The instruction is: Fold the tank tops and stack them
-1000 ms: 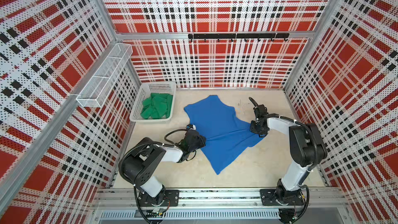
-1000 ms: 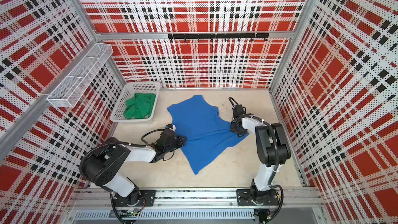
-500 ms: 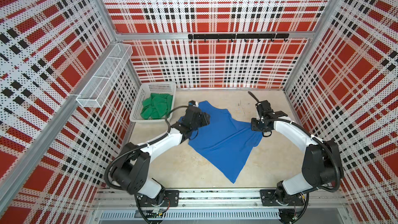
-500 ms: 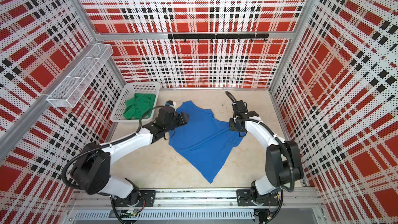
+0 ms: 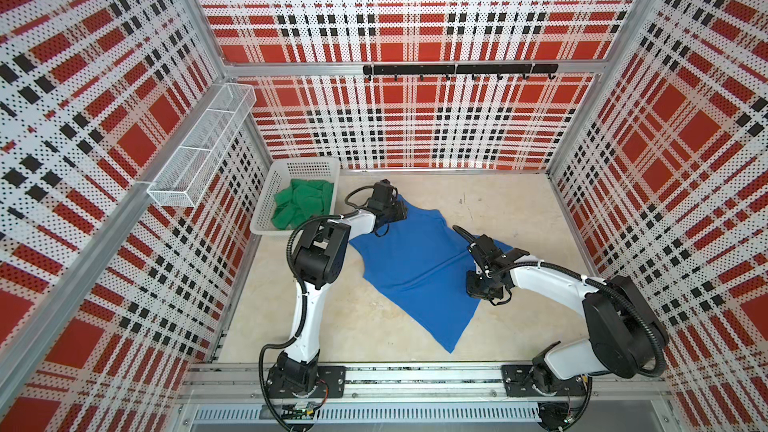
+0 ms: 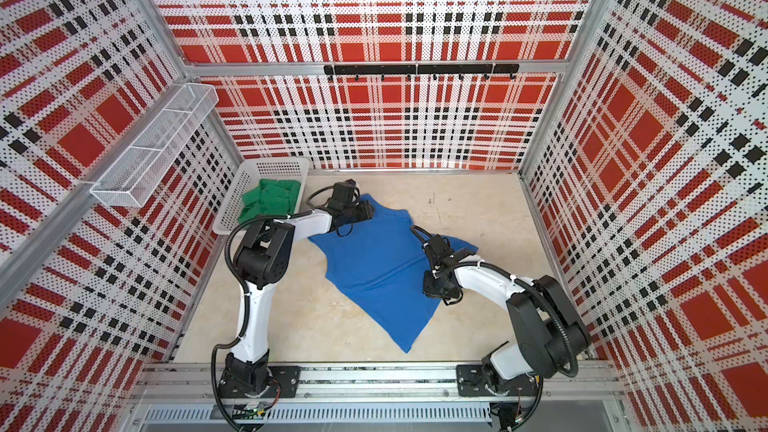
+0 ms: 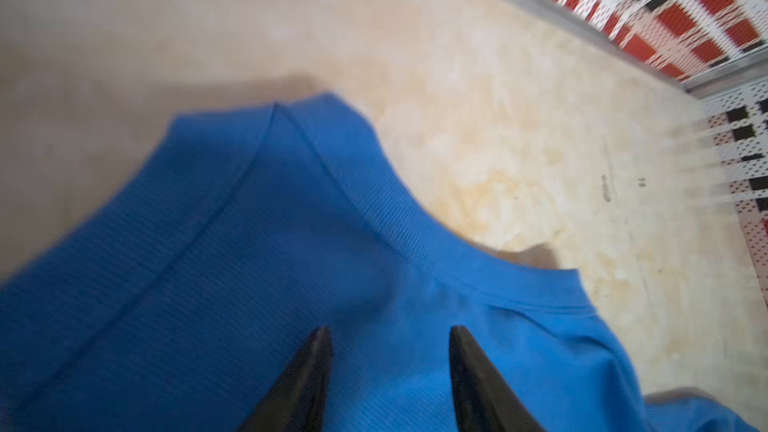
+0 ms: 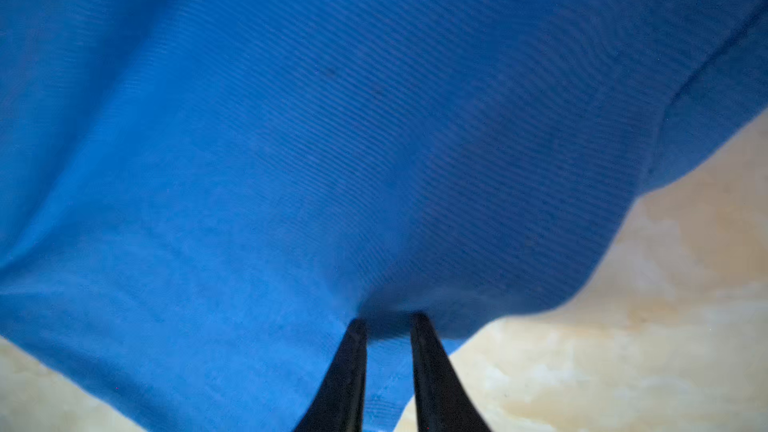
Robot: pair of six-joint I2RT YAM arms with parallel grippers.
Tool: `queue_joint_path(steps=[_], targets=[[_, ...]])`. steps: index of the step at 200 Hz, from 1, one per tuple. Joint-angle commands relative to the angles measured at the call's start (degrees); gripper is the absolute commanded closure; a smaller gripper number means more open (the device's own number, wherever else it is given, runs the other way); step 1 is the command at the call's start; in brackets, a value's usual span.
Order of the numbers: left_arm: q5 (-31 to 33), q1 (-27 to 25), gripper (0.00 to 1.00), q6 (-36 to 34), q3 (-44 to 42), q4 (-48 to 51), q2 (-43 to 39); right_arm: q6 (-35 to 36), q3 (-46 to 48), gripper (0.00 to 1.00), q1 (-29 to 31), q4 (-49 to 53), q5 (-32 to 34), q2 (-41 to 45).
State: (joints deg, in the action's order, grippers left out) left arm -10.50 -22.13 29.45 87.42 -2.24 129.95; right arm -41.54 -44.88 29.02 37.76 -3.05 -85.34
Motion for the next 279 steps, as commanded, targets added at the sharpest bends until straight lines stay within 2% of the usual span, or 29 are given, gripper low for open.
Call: queue_joint_path(steps=[1,38,64,87,108,126,143,167,193,228,244,279], targets=[[-3.0,1.4,0.52,2.7,-1.9,-0.9,2.1,1.1,-1.0,0.77,-2.6,1.1,5.4,-3.0],[1.5,4.5,0.56,4.8,-13.2,-5.7,-3.4,8.9,-3.2,0.77,-12.2,2.1,9.1,-5.4],[4.2,5.8,0.56,8.5,-27.3,-13.0,-10.8,16.2,-7.2,0.77,-17.9,0.4,10.5,-9.8],[5.8,5.2,0.56,12.0,-37.7,-17.9,-16.8,22.3,-11.8,0.78,-20.7,-4.3,7.9,-13.4],[7.6,4.8,0.56,13.8,-42.6,-19.7,-21.7,25.9,-19.9,0.74,-21.5,-0.3,8.8,-15.4],[8.8,5.1,0.55,13.8,-42.2,-19.2,-24.9,26.6,-23.8,0.67,-21.5,2.7,10.5,-12.1],[10.7,5.4,0.54,12.5,-39.5,-16.2,-27.4,26.2,-24.7,0.65,-21.5,5.1,10.8,-8.0],[11.2,4.2,0.52,10.6,-33.7,-13.5,-28.4,22.6,-19.5,0.66,-21.2,5.2,3.6,-3.0],[9.3,0.9,0.52,9.6,-26.5,-12.0,-24.4,17.1,-10.3,0.77,-18.1,1.7,-0.8,1.1],[7.1,-2.8,0.52,9.5,-19.4,-11.7,-16.2,10.3,-4.1,0.80,-11.3,0.9,-0.5,1.4],[6.4,-3.3,0.52,10.0,-17.9,-11.9,-12.8,7.8,-1.2,0.81,-11.5,0.7,1.9,1.2],[4.9,-1.7,0.54,12.1,-19.4,-14.8,-8.1,8.2,1.1,0.80,-15.4,0.6,5.9,-1.0]])
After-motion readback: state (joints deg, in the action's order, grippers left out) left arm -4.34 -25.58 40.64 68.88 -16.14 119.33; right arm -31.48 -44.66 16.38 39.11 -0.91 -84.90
